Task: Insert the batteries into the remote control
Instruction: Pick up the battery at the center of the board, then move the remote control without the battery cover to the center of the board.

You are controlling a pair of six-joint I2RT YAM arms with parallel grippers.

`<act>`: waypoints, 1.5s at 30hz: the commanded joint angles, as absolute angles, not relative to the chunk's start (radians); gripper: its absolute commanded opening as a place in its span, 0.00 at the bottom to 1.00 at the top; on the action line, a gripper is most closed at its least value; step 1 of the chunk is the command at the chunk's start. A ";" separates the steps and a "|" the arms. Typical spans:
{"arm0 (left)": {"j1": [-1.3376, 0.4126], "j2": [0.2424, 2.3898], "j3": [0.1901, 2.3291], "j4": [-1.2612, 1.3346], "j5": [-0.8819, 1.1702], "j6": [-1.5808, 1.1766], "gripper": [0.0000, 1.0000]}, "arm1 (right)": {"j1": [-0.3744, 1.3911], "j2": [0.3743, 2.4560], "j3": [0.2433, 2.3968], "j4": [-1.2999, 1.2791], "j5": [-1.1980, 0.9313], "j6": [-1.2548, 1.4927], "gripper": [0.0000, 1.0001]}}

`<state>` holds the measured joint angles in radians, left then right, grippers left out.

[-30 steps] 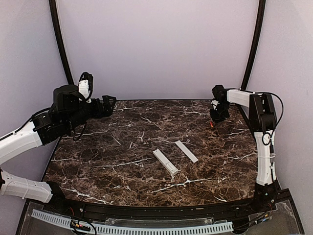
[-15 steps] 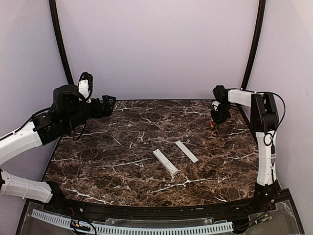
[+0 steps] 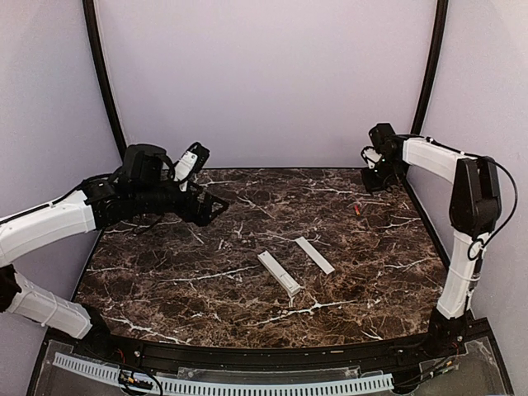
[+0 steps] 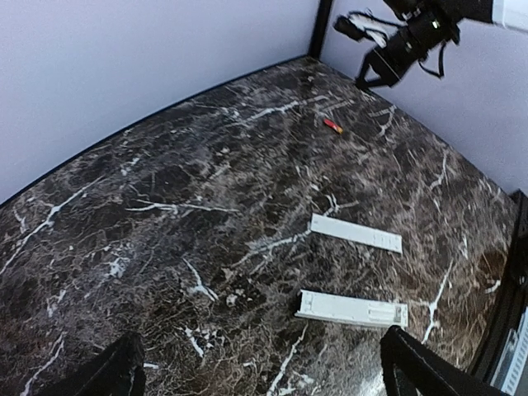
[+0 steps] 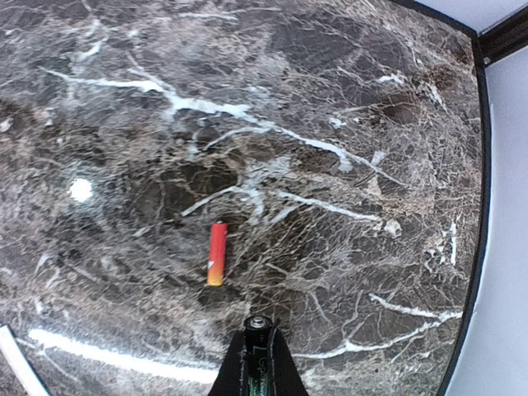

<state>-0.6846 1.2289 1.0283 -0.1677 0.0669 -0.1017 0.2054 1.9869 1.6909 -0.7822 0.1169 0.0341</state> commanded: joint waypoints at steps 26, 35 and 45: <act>-0.852 2.120 1.722 -0.765 0.327 1.148 0.99 | 0.390 1.589 1.258 -0.620 -0.219 0.111 0.00; -0.923 2.221 1.804 -0.771 0.235 1.178 0.98 | 0.394 1.534 1.221 -0.638 -0.209 0.115 0.00; -0.959 2.269 1.849 -0.802 0.187 1.180 0.77 | 0.396 1.483 1.199 -0.659 -0.199 0.115 0.00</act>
<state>-0.9520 2.2593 1.8072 -0.7448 0.2050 1.1721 0.3882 1.5208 1.2171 -0.6518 -0.2054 0.1097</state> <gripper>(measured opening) 0.807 0.036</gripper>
